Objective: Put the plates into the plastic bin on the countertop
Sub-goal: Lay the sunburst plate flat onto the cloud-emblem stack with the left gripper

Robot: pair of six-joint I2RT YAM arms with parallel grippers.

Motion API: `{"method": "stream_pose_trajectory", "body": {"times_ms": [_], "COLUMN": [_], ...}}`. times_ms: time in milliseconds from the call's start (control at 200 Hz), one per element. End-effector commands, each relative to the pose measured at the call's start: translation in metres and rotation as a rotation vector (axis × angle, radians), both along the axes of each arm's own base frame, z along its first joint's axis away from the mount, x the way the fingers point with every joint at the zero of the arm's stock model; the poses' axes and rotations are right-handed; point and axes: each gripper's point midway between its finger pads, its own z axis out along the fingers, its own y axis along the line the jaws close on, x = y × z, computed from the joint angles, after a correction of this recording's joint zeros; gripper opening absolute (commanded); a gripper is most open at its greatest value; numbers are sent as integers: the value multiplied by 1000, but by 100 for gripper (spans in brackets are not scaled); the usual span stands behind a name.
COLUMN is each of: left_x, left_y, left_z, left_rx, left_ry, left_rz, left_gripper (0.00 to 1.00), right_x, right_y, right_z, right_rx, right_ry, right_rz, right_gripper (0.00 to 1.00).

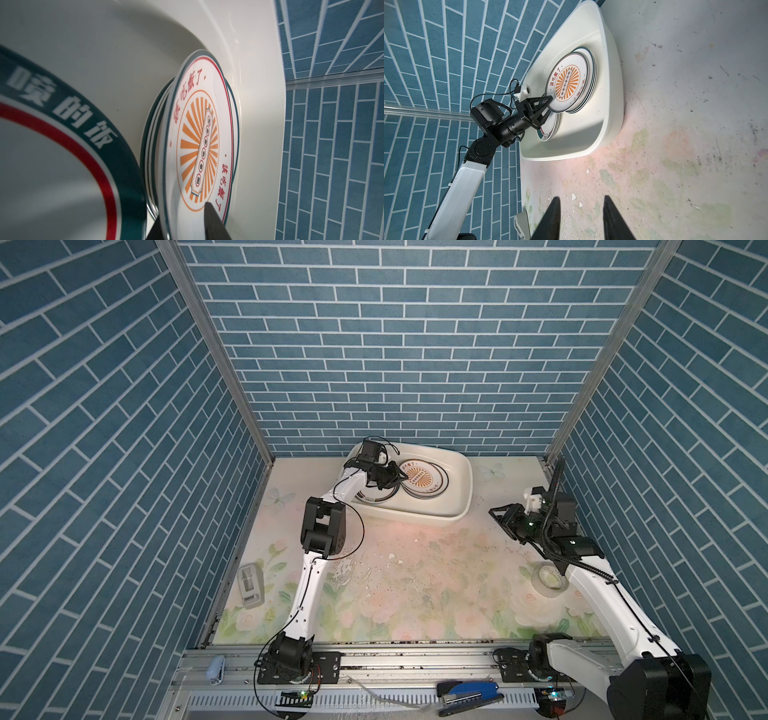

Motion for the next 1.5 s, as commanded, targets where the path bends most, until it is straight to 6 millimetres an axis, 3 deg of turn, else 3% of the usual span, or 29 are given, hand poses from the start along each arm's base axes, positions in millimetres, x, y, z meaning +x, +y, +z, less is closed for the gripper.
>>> {"method": "stream_pose_trajectory", "body": {"times_ms": [0, 400, 635, 965, 1495], "left_x": [-6, -14, -17, -25, -32], "left_y": [-7, -9, -9, -18, -21], "left_z": [-2, 3, 20, 34, 26], "left_rx": [-8, 2, 3, 3, 25], "left_ry": [2, 14, -5, -22, -3], "left_rz": [-22, -29, -34, -50, -53], "left_gripper": [31, 52, 61, 64, 65], "right_x": [-2, -2, -2, -5, -7], "right_y": [0, 0, 1, 2, 2], "right_z": [4, 5, 5, 7, 8], "right_rx": [23, 28, 33, 40, 38], "right_ry": [-10, -21, -27, -37, -41], "right_rz": [-10, -10, -5, 0, 4], "right_gripper": [35, 35, 35, 35, 35]}}
